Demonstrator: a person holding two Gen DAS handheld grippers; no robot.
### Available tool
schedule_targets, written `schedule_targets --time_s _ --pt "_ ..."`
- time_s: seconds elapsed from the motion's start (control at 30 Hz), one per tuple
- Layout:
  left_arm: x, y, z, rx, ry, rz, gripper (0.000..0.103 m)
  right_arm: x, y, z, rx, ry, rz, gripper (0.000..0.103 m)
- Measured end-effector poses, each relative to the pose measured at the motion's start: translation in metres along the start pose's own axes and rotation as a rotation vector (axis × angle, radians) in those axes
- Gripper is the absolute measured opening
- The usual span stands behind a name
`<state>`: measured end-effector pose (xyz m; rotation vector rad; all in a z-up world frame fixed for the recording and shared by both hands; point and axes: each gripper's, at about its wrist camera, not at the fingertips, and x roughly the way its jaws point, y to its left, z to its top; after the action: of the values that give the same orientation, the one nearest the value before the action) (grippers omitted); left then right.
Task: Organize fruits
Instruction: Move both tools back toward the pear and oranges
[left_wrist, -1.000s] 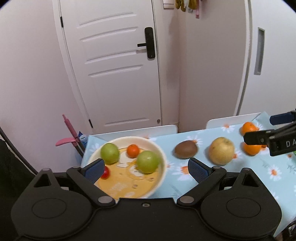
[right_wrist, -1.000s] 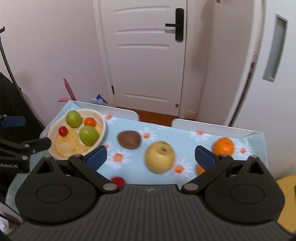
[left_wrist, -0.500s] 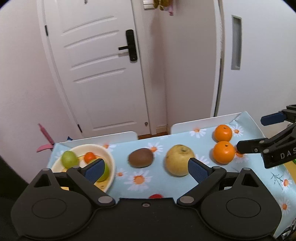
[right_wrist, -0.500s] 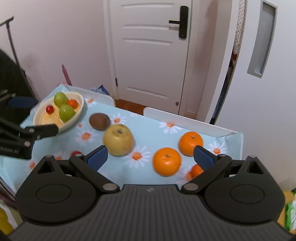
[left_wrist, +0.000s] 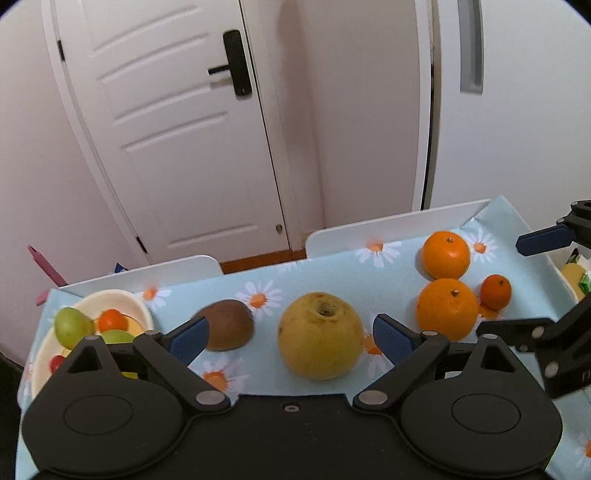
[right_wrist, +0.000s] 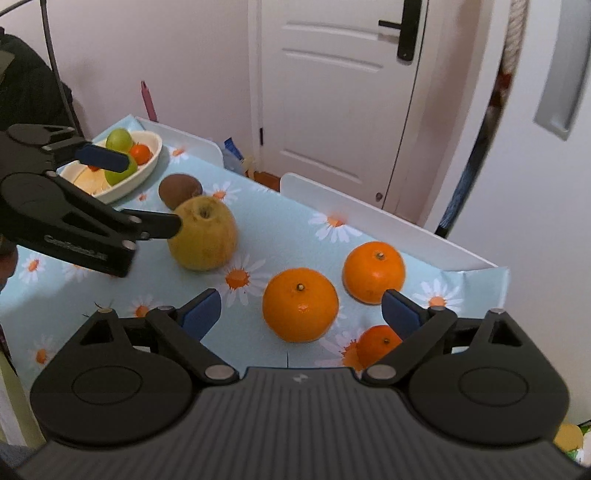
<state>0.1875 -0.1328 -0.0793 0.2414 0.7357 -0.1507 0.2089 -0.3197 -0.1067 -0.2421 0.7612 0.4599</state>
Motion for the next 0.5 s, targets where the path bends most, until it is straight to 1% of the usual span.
schedule_targets --time_s 0.13,0.17,0.2,0.3,0.43,0.47,0.5 --pt "0.023 -0.01 -0.001 0.016 0.035 -0.005 0.096 0.017 -0.004 -0.002 0.006 0.024 0.025 0.103" --pt "0.028 -0.011 -0.001 0.016 0.043 -0.005 0.096 0.022 -0.005 -0.002 0.007 0.031 0.028 0.102" --pt "0.034 -0.012 -0.001 0.016 0.05 -0.005 0.093 0.026 -0.006 -0.002 0.006 0.037 0.03 0.1" --pt "0.049 -0.016 -0.002 0.017 0.074 0.003 0.087 0.037 -0.006 -0.002 -0.004 0.051 0.04 0.097" --pt "0.062 -0.019 -0.004 0.018 0.09 0.002 0.086 0.048 -0.007 -0.003 -0.004 0.063 0.048 0.095" --pt "0.065 -0.019 -0.004 0.016 0.096 -0.001 0.08 0.05 -0.008 -0.003 -0.001 0.066 0.049 0.095" --pt "0.067 -0.019 -0.004 0.012 0.1 -0.013 0.078 0.052 -0.008 -0.003 0.003 0.069 0.052 0.095"
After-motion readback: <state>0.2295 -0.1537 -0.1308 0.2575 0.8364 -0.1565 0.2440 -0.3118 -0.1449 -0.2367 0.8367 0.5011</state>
